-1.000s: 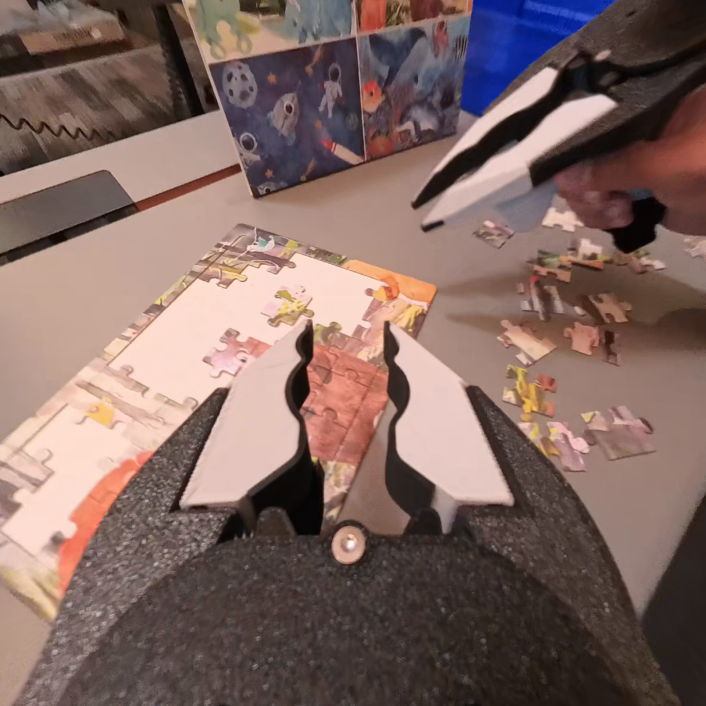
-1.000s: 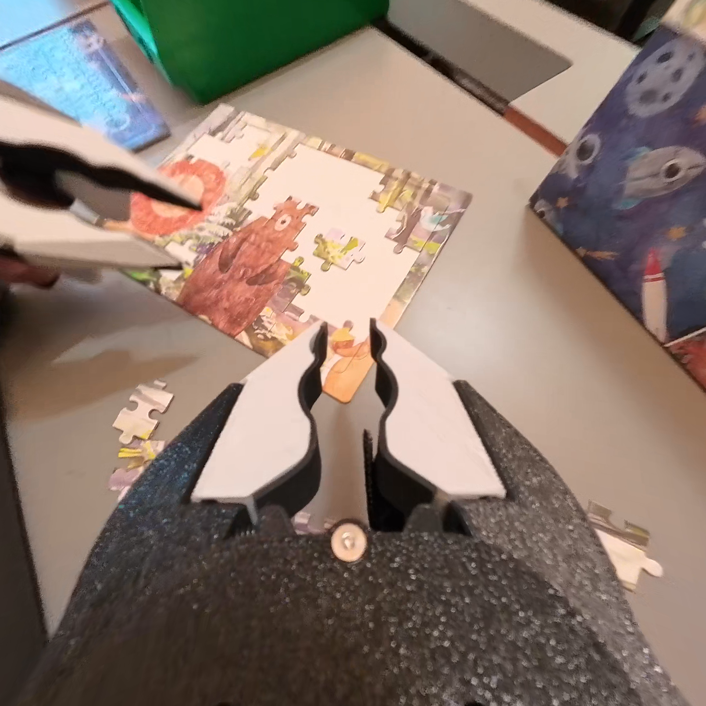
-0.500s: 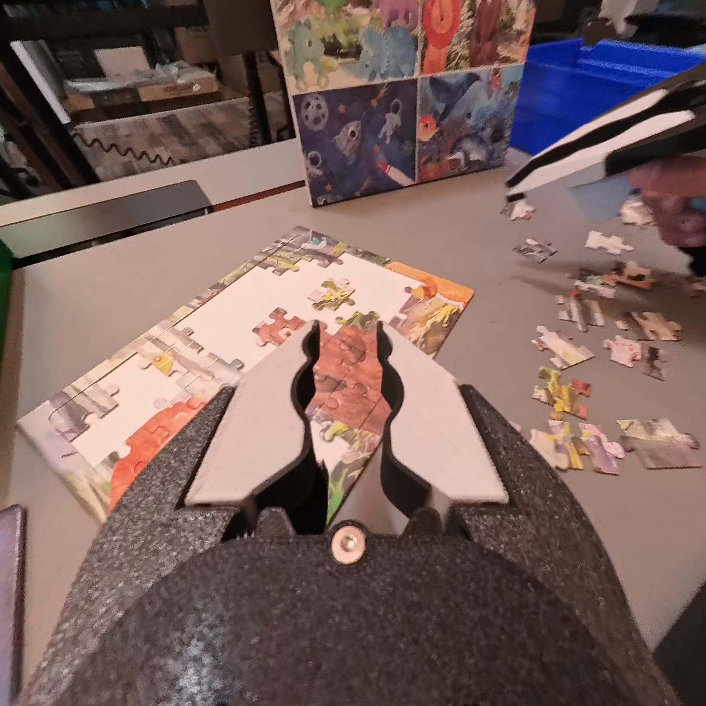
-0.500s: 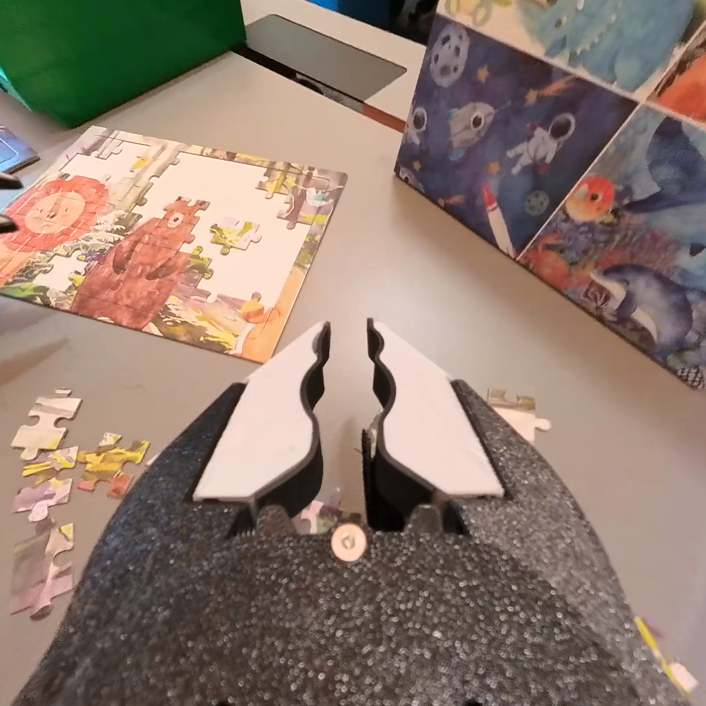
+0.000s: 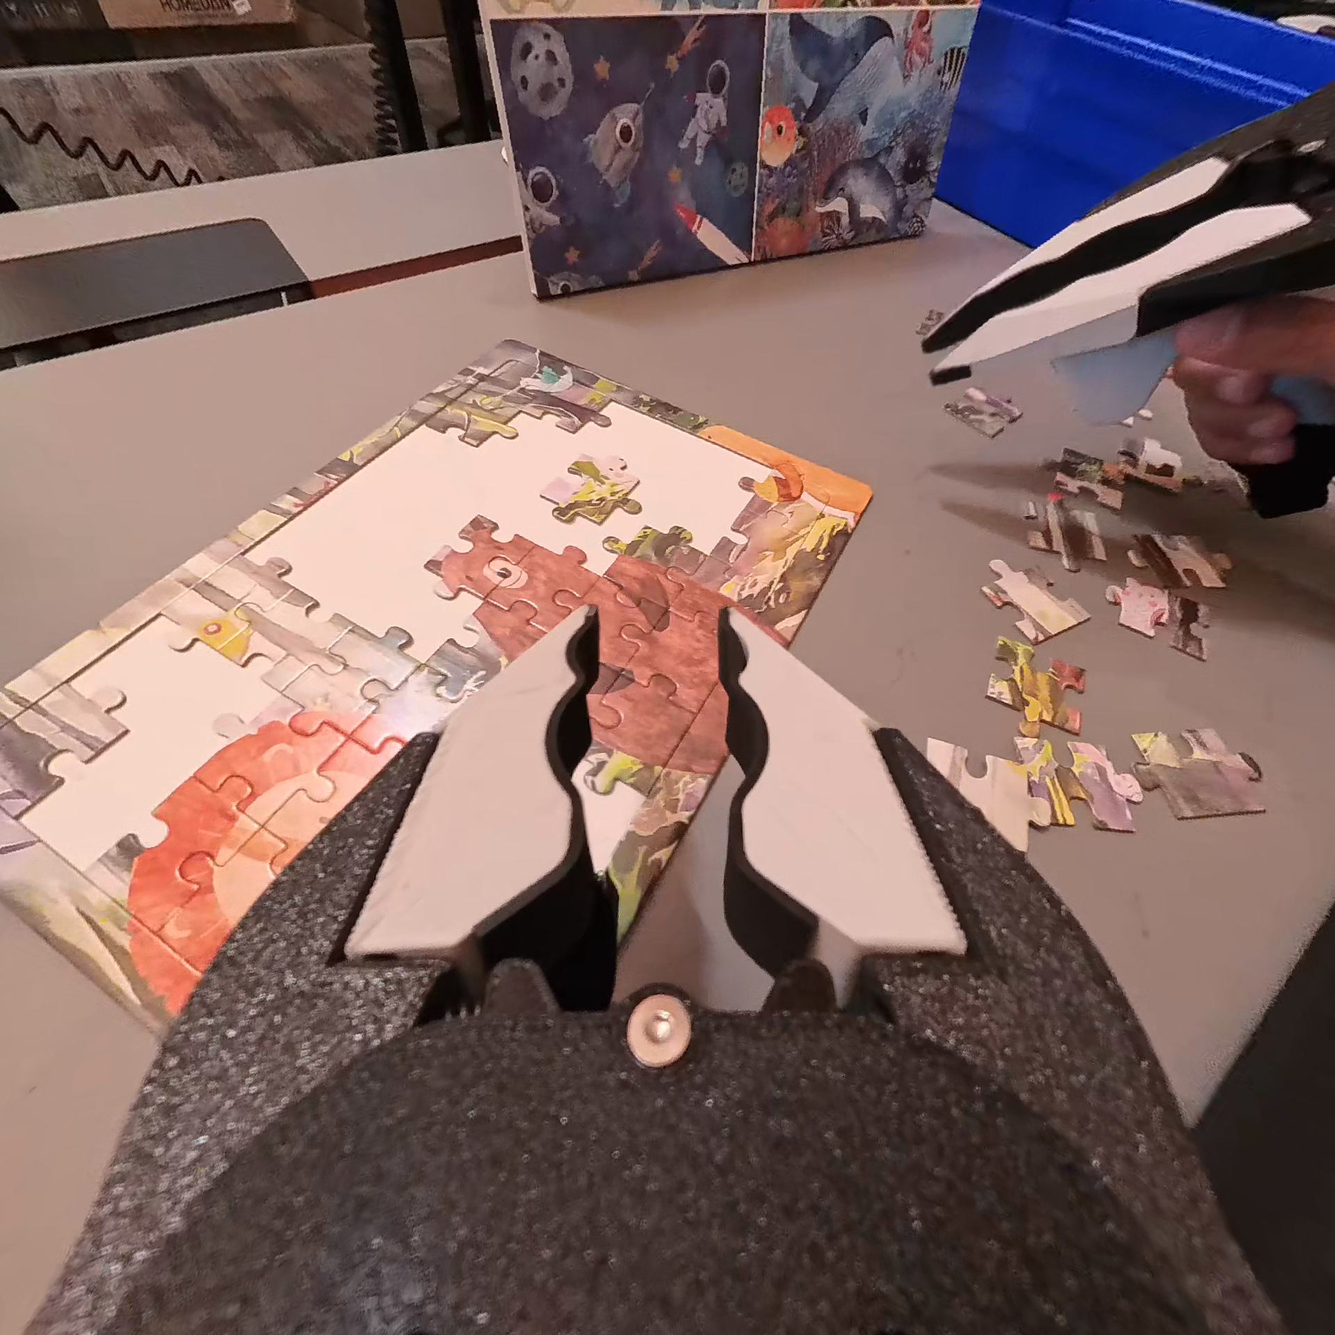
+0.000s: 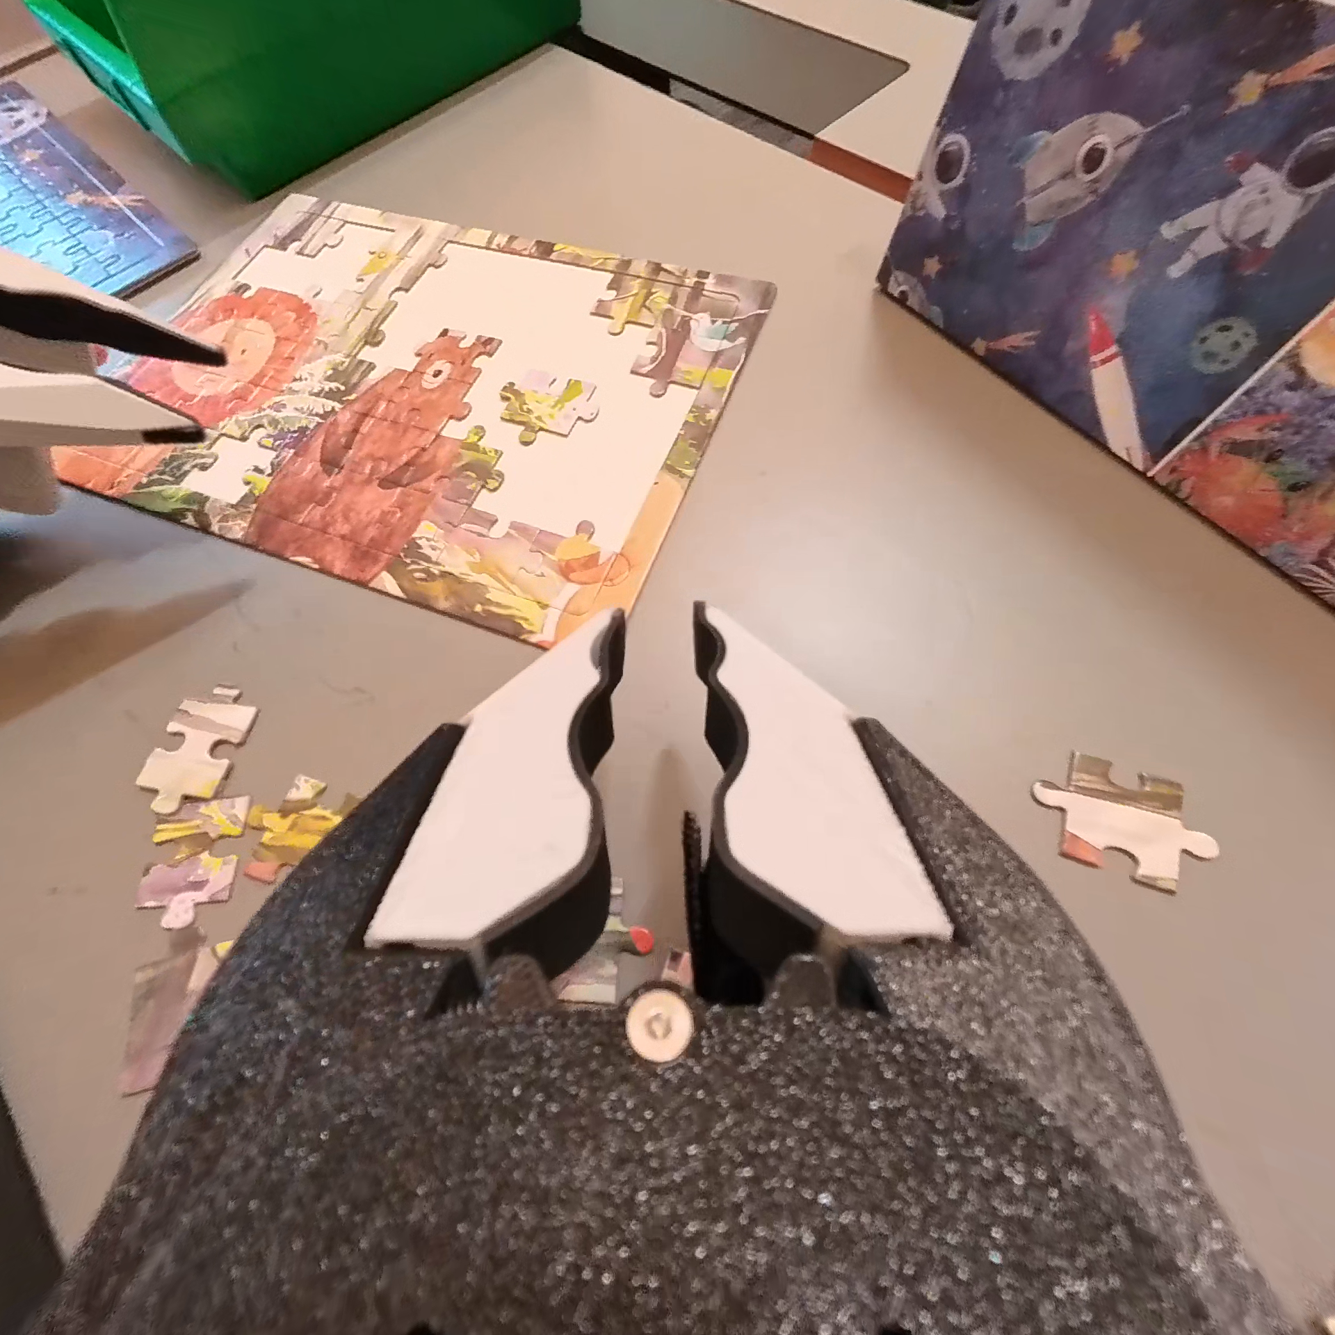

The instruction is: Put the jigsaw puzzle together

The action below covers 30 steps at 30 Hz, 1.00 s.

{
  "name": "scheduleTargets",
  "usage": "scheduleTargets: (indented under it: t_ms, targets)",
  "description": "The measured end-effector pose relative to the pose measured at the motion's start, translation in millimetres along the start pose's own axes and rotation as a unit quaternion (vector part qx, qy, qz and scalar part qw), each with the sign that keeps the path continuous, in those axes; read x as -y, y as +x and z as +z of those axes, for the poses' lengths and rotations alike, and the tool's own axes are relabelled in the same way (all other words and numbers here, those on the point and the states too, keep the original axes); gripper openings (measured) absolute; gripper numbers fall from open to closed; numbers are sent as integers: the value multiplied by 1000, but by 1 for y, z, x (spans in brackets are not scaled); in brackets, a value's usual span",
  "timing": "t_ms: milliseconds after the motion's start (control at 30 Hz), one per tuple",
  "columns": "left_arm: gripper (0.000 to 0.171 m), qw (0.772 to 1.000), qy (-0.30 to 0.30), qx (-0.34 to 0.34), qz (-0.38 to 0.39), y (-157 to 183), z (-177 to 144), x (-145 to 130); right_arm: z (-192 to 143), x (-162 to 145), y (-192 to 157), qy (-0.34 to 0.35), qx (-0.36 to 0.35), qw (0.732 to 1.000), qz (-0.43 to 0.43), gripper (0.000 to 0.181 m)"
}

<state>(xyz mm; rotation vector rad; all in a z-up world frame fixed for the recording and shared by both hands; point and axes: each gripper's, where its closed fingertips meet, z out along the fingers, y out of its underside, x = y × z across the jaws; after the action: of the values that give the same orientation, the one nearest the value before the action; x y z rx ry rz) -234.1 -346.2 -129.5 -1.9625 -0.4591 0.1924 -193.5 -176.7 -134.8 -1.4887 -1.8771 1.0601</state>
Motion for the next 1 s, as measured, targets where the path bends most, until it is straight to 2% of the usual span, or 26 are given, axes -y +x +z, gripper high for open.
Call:
scheduleTargets:
  t_ms: [167, 267, 333, 400, 467, 600, 667, 733, 867, 933, 1000]
  targets:
    - [32, 999, 5, 21, 29, -3, 2, 2, 1, 1, -2, -4, -4, 1000, -21, 19]
    - [32, 999, 19, 19, 43, 1, 0, 7, -9, -3, 12, -13, -26, 999, -27, 18]
    - [32, 998, 20, 14, 52, 4, 2, 9, -27, -8, 29, -22, -49, 998, -18, 17]
    - [32, 997, 24, 14, 68, 6, 4, 13, -53, -30, 44, -70, -50, 996, 1, 20]
    - [32, 996, 24, 12, 81, 10, 6, 14, -86, -48, 63, -94, -84, 992, 5, 20]
    - [31, 995, -4, -15, 100, 23, 13, 5, -133, -91, 23, -166, 18, 985, 42, 28]
    - [29, 992, -24, -45, 114, 36, 17, -3, -144, -107, 0, -190, 50, 980, 30, 27]
    - [29, 990, -32, -45, 133, 41, 21, -5, -149, -117, -25, -205, 94, 974, 24, 25]
    - [29, 989, -31, -28, 142, 37, 26, 1, -135, -119, -56, -221, 123, 967, 7, 26]
    - [29, 991, -28, -17, 133, 31, 27, 5, -120, -119, -68, -223, 119, 967, -22, 26]
    - [29, 992, -23, -5, 125, 25, 27, 9, -103, -114, -69, -217, 85, 972, -40, 28]
